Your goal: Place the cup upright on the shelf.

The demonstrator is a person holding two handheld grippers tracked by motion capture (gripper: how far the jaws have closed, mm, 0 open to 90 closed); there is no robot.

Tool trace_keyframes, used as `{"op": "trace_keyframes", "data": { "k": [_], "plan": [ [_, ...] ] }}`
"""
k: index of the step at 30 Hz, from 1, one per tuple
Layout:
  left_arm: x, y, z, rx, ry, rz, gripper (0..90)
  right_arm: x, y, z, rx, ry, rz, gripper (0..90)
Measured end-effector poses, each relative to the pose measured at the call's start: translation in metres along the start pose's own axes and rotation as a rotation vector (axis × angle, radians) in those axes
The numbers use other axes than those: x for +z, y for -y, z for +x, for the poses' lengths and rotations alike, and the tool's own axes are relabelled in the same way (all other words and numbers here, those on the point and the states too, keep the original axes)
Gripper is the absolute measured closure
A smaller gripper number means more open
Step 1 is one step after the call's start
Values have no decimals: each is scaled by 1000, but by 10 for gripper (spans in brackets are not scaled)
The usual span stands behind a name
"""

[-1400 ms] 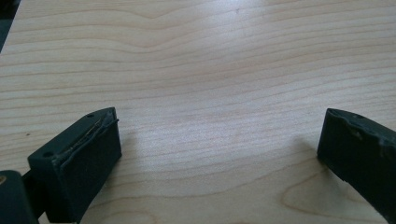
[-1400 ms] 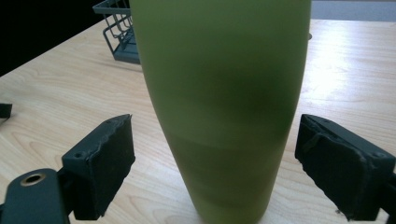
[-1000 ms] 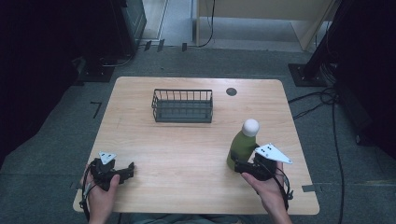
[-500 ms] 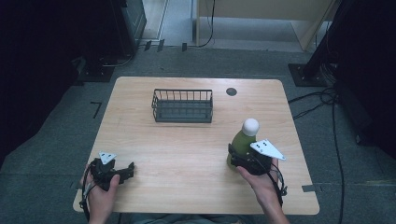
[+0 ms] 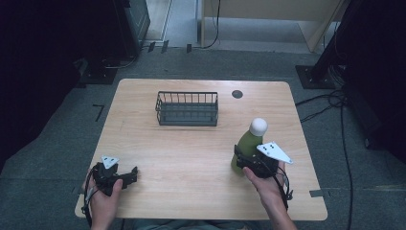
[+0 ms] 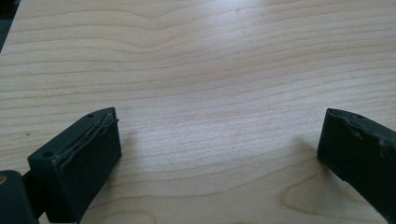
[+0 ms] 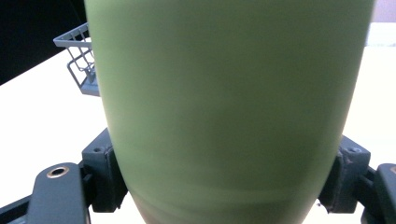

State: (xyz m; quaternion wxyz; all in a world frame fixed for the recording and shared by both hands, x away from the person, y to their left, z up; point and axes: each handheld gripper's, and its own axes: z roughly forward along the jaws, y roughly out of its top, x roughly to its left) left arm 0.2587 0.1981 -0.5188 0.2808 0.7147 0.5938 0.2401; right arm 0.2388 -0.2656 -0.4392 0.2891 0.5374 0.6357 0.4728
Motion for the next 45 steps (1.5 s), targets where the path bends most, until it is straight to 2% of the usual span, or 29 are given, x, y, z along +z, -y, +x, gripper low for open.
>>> {"op": "trace_keyframes", "data": {
  "k": [10, 45],
  "plan": [
    [0, 0, 0, 0, 0, 0, 0, 2, -12, 8, -22, -13, -10, 204],
    [0, 0, 0, -1, 1, 1, 0, 28, -52, 44, -81, -66, -38, 205]
  ]
}}
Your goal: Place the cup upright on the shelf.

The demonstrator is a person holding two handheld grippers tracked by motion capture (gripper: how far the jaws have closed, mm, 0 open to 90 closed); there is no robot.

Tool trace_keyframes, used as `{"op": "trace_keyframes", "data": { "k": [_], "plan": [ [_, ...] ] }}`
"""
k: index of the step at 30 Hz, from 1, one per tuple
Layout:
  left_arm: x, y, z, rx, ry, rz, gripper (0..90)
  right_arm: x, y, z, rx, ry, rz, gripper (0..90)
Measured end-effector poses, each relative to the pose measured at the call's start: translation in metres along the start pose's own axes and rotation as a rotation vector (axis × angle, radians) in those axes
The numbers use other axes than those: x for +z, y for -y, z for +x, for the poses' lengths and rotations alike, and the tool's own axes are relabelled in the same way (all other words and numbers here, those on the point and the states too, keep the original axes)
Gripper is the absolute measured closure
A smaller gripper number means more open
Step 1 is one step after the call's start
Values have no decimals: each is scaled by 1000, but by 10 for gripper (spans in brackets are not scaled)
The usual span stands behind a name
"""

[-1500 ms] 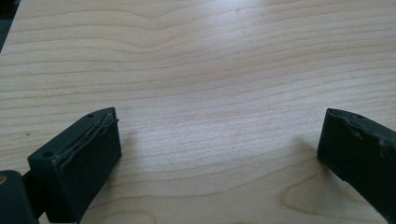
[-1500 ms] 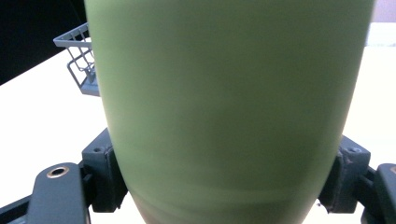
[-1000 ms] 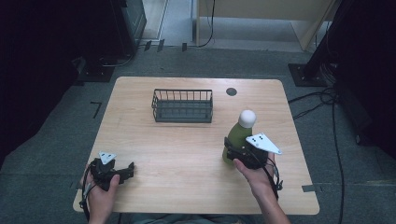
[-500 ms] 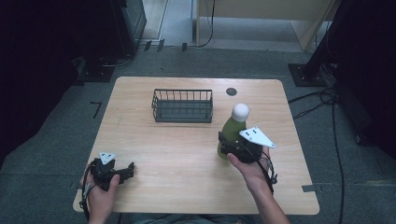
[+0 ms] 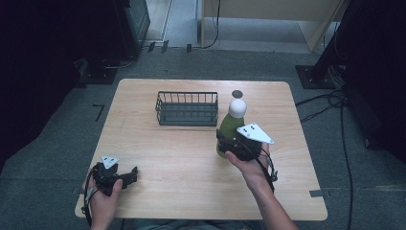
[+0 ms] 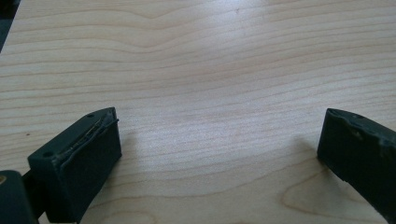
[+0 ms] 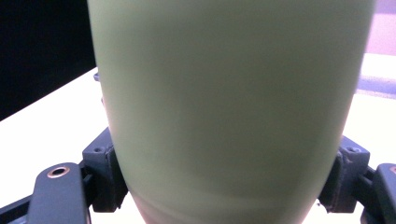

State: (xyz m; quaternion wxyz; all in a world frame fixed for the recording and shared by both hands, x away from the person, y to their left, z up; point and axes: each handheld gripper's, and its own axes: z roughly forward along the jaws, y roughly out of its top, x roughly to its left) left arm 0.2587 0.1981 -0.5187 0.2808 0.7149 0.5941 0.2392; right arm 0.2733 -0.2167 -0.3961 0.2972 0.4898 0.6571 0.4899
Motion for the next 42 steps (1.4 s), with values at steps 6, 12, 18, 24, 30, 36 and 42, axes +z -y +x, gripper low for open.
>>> {"op": "trace_keyframes", "data": {
  "k": [6, 12, 18, 24, 30, 36, 42],
  "plan": [
    [0, 0, 0, 3, -1, 0, 0, 7, -9, 6, 3, -10, -8, 205],
    [0, 0, 0, 2, -1, 1, 0, 15, -17, 13, -5, -14, -12, 206],
    [0, 0, 0, -2, -1, -3, 0, 24, -27, 18, -20, -15, -15, 206],
    [0, 0, 0, -1, -1, -3, 0, 33, -35, 21, -29, -11, -12, 206],
    [0, 0, 0, -1, -1, -1, 0, 42, -45, 23, -26, -8, -17, 206],
    [0, 0, 0, -2, -1, -2, 0, 50, -53, 25, -24, -9, -9, 206],
    [0, 0, 0, -1, -1, -1, 0, 59, -60, 27, -23, -1, -9, 206]
  ]
}}
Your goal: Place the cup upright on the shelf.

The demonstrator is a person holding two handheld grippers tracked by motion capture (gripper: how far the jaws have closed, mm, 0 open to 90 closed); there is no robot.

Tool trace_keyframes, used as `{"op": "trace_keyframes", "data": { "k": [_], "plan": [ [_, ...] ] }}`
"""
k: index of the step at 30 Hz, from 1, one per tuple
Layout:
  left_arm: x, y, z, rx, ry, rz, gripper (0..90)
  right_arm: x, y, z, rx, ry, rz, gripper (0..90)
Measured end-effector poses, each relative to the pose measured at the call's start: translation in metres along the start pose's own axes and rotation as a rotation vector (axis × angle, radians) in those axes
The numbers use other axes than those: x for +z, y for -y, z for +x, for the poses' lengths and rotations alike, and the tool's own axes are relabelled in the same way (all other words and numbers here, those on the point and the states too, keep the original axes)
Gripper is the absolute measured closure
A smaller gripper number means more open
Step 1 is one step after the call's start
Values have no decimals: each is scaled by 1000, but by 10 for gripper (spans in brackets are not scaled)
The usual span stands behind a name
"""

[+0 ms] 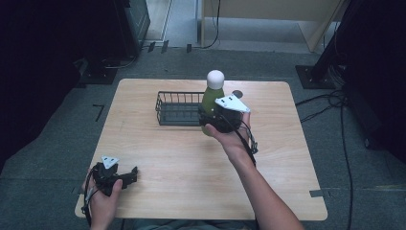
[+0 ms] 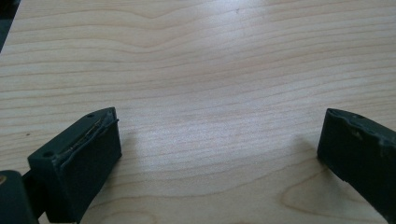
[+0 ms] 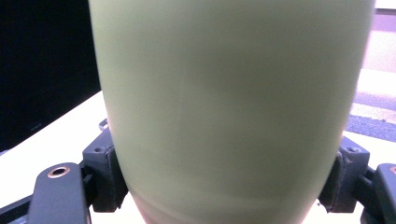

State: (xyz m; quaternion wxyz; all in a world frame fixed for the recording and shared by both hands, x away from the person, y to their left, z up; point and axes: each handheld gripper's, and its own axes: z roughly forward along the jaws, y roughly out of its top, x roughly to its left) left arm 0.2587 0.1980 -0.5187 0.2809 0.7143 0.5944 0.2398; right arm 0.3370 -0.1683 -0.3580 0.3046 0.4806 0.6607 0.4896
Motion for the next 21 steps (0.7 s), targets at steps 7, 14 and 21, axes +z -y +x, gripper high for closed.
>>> {"op": "trace_keyframes", "data": {
  "k": [7, 14, 21],
  "plan": [
    [0, 0, 0, 0, 0, 0, 0, 13, -7, 1, 0, 11, 1, 206],
    [0, 0, 0, 0, 0, 0, 0, 26, -18, 1, 5, 26, 0, 206],
    [0, 0, 0, 0, 0, -1, 0, 36, -28, 2, 9, 34, -4, 206]
  ]
}}
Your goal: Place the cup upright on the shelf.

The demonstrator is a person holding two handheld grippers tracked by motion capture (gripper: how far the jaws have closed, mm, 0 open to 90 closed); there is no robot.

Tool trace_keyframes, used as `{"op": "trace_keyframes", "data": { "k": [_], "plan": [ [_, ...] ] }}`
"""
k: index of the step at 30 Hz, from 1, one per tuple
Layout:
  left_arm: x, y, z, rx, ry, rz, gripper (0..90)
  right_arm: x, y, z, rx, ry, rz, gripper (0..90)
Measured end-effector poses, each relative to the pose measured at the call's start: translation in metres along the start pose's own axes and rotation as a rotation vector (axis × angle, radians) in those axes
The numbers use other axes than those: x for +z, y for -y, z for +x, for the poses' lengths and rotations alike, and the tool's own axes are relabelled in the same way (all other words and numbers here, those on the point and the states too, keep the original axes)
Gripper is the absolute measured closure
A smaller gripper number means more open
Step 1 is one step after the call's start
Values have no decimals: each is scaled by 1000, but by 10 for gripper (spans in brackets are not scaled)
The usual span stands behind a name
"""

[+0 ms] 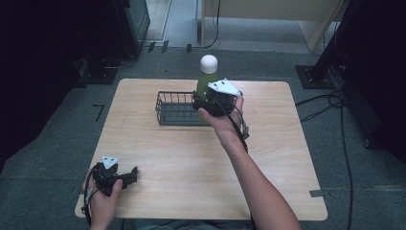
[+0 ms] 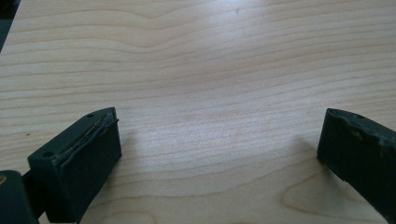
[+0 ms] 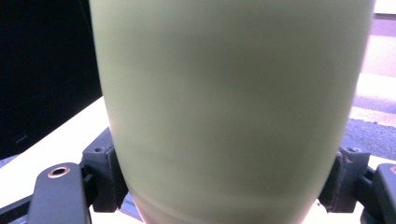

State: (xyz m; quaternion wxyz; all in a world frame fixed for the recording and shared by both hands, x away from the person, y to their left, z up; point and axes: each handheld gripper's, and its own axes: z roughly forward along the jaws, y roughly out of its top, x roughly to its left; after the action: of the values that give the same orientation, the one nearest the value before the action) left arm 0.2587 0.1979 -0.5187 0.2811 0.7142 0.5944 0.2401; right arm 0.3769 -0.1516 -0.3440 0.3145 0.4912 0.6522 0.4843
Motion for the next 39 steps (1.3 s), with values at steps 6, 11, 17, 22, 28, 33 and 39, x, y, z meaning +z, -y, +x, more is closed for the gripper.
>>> {"op": "trace_keyframes", "data": {
  "k": [6, 11, 17, 22, 28, 33, 39],
  "plan": [
    [0, 0, 0, 0, 0, 0, 0, 10, -8, 1, 3, 10, 1, 206],
    [0, 0, 0, 1, 0, 0, 0, 18, -15, 2, 6, 16, 1, 206],
    [0, 0, 0, 0, 0, 0, 0, 26, -24, 4, 8, 23, -2, 206],
    [0, 0, 0, 0, 0, 0, 0, 33, -29, 6, -1, 28, -2, 206],
    [0, 0, 0, 0, 0, 0, 0, 44, -30, 7, 0, 29, 0, 207],
    [0, 0, 0, -2, 0, 0, 0, 53, -30, 6, -2, 37, -4, 206],
    [0, 0, 0, 0, 0, 1, 0, 61, -27, 1, 4, 52, -8, 206]
  ]
}}
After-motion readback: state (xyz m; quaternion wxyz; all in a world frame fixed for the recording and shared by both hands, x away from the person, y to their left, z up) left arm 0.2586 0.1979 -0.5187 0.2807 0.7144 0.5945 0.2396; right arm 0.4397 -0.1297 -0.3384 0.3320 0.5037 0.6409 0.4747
